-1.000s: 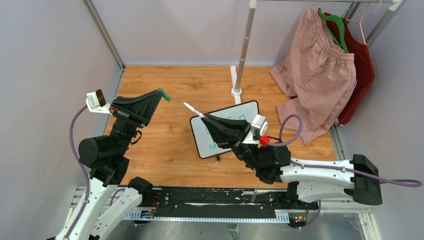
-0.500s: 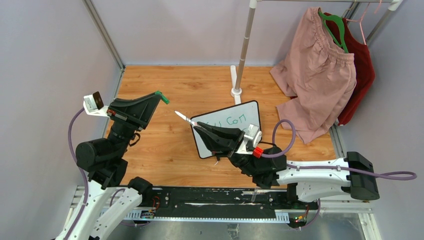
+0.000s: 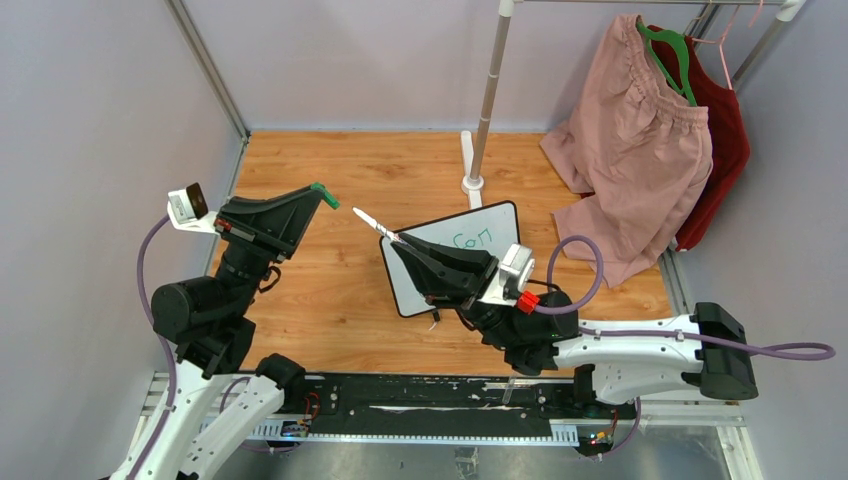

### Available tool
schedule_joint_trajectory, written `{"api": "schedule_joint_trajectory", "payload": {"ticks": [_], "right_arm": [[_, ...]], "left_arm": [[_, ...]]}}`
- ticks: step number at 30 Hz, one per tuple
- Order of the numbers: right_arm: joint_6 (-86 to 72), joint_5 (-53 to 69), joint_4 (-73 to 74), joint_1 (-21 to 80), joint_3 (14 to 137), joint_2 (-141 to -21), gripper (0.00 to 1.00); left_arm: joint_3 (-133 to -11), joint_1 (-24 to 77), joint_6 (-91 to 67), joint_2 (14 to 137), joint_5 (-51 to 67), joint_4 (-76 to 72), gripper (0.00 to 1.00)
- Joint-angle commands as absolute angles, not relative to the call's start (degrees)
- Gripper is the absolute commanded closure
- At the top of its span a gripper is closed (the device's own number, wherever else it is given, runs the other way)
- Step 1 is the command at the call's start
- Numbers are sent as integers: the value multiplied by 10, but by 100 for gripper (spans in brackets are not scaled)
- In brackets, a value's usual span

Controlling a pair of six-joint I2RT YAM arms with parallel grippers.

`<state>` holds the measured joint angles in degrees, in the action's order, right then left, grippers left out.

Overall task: Write a sentence on the whiteboard
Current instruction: Close the whiteboard marker at the center of the board.

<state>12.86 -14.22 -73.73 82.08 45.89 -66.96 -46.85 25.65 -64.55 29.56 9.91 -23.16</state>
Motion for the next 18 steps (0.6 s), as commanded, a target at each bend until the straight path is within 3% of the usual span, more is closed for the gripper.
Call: {"api": "schedule_joint_trajectory", "payload": {"ticks": [1,18], "right_arm": [[132,-127,-780,826,485,-676,100],[145,-101,-795,826,508,-698,100]], "left_arm": [[-468,260,-664,294,96,-250,100],[-422,266,-808,278,1,-272,100]]}}
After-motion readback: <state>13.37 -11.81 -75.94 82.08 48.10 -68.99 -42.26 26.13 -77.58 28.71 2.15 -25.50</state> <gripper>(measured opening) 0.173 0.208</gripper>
